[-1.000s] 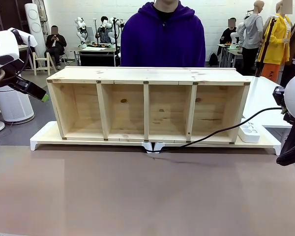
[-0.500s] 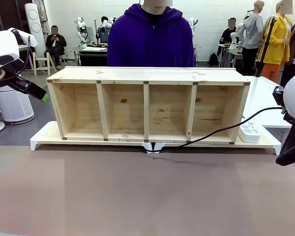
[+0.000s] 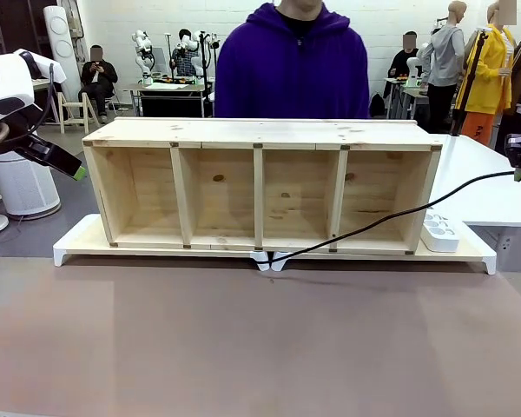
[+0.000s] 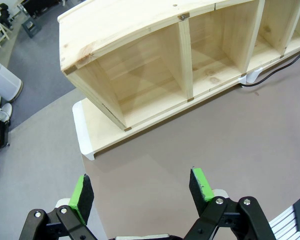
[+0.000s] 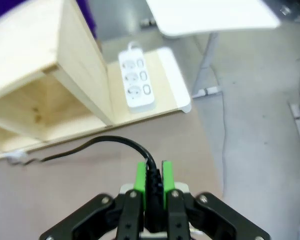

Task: Perform cable management.
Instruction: Pull the grasped Power Cable to the location of the Power Strip.

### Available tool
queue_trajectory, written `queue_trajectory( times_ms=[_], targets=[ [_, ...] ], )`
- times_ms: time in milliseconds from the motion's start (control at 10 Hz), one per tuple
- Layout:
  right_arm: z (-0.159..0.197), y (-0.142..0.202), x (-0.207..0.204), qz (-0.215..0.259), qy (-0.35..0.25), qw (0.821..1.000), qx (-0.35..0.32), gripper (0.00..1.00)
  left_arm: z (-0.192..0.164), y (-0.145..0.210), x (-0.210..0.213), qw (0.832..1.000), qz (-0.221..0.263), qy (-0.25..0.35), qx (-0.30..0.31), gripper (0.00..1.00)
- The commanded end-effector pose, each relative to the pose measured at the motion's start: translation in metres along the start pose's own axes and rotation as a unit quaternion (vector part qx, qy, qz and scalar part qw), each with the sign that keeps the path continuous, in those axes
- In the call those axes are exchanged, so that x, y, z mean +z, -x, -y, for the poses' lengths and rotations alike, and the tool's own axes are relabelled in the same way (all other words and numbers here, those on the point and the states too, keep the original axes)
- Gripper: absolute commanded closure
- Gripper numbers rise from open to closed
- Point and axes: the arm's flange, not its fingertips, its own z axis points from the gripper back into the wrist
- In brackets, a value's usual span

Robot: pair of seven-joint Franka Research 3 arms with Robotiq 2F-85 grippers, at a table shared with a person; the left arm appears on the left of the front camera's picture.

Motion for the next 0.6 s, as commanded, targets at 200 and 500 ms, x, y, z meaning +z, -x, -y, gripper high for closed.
queue_trajectory(
  times_ms=[200,500],
  targets=[
    [0.007,-0.051,-0.031,-0.043,-0.015,0.995,0.093,0.84,0.001,-0.002,-0.002,1.000,0.007,0.001,0.005,0.00],
    [-0.008,-0.087,-0.050,-0.055,-0.042,0.992,0.107,0.84,0.001,-0.002,-0.002,1.000,0.007,0.001,0.005,0.00]
  ],
)
